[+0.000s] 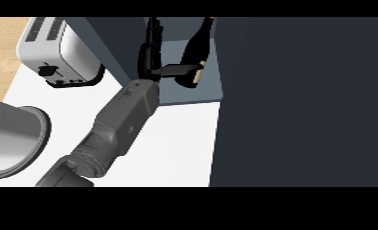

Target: Pick up the wine, place it into the cabinet and close the cabinet

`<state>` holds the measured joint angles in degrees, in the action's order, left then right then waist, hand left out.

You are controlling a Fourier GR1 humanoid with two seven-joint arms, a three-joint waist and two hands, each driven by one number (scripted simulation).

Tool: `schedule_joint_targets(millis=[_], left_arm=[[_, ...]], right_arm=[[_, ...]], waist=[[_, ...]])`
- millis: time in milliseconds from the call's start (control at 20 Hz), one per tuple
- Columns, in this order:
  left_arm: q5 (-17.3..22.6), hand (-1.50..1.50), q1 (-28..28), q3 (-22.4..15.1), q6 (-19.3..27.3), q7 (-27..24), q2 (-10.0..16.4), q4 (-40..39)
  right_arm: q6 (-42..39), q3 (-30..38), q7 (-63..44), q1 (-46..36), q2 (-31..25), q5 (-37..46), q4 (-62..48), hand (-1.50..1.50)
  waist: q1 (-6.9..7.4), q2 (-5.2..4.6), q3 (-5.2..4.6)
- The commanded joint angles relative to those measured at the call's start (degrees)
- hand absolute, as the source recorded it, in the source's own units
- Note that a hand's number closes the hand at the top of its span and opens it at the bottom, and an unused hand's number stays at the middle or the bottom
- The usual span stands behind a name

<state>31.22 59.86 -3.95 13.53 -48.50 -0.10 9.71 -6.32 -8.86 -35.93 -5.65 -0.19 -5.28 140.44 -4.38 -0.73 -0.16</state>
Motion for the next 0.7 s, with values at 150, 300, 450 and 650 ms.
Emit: schedule_joint_targets(millis=[150,300,450,650], left_arm=[[7.2,-1.5,-7.5,-7.5,1.5,2.1,0.1,7.7],[11.6,-1.5,-13.1,-15.2,4.9,2.5,0.1,15.6],[15.3,-1.5,-17.1,-24.0,10.6,4.1,0.1,24.6],[14.9,-1.5,-24.2,-31.6,19.7,6.2,0.1,37.5]], right_arm=[[1.5,-2.3,-0.8,0.7,0.2,0.9,2.9,-1.5],[1.2,1.7,-3.4,-0.8,-1.4,-1.4,2.8,-1.5],[0.6,1.2,-1.1,0.1,-1.1,-0.5,2.5,-1.5],[0.8,-0.6,1.1,4.2,-0.1,2.5,3.3,-1.5]], waist=[[1.24,0.76,0.13],[0.95,0.93,0.13],[1.88,0.81,0.14],[3.76,1.14,0.18]])
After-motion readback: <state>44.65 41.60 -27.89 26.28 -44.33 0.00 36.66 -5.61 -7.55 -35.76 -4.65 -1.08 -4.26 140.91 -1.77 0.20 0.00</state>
